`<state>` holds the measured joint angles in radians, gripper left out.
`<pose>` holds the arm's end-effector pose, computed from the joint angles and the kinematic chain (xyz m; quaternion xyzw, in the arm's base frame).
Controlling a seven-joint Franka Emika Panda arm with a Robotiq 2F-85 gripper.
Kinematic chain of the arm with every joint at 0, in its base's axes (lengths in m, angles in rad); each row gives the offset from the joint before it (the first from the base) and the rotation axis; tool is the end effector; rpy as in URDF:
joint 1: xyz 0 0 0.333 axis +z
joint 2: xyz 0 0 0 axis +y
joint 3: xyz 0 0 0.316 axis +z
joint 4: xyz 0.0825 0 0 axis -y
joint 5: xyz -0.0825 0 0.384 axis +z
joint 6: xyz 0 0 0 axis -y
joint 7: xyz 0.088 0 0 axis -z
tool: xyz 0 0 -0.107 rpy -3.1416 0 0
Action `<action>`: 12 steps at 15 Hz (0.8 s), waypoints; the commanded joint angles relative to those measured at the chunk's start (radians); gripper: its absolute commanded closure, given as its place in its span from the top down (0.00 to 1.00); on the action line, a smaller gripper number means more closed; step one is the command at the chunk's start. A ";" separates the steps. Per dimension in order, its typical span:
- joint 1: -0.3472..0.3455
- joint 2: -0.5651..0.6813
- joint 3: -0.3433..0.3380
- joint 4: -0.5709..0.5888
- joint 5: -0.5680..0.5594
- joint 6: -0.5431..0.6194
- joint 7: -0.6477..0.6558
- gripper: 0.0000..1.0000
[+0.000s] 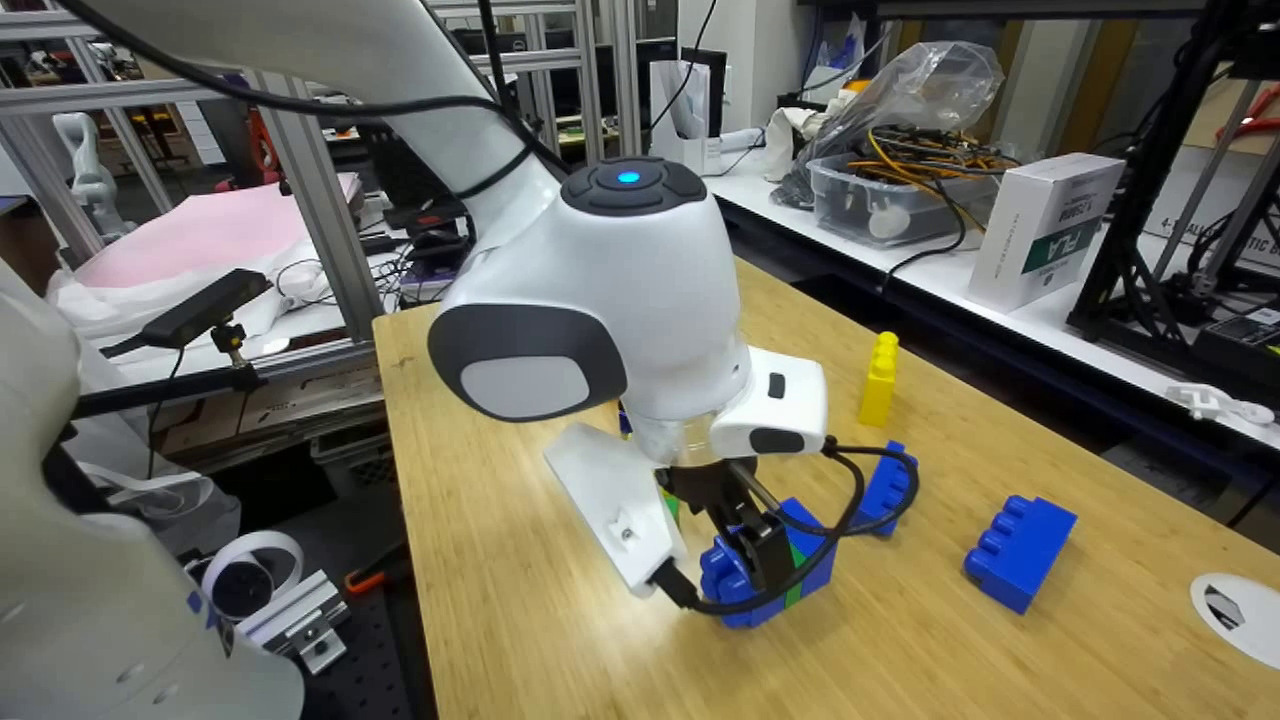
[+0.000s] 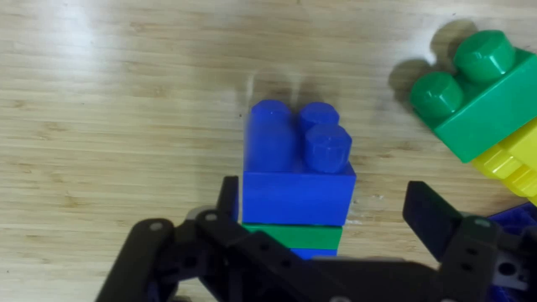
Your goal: Separate the blue and green building blocks that are stacked together
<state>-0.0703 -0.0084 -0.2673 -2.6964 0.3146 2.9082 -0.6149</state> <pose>0.3984 -0.1596 0.2540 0.9926 -0.0105 0.1208 0.0018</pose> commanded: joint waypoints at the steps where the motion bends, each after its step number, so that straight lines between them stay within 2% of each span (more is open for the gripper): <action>1: 0.006 0.045 0.005 0.022 0.071 0.020 -0.072 1.00; 12: -0.002 0.100 0.027 0.050 0.216 0.027 -0.240 1.00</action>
<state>-0.0683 0.0546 -0.2521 -2.6657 0.4855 2.9094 -0.7984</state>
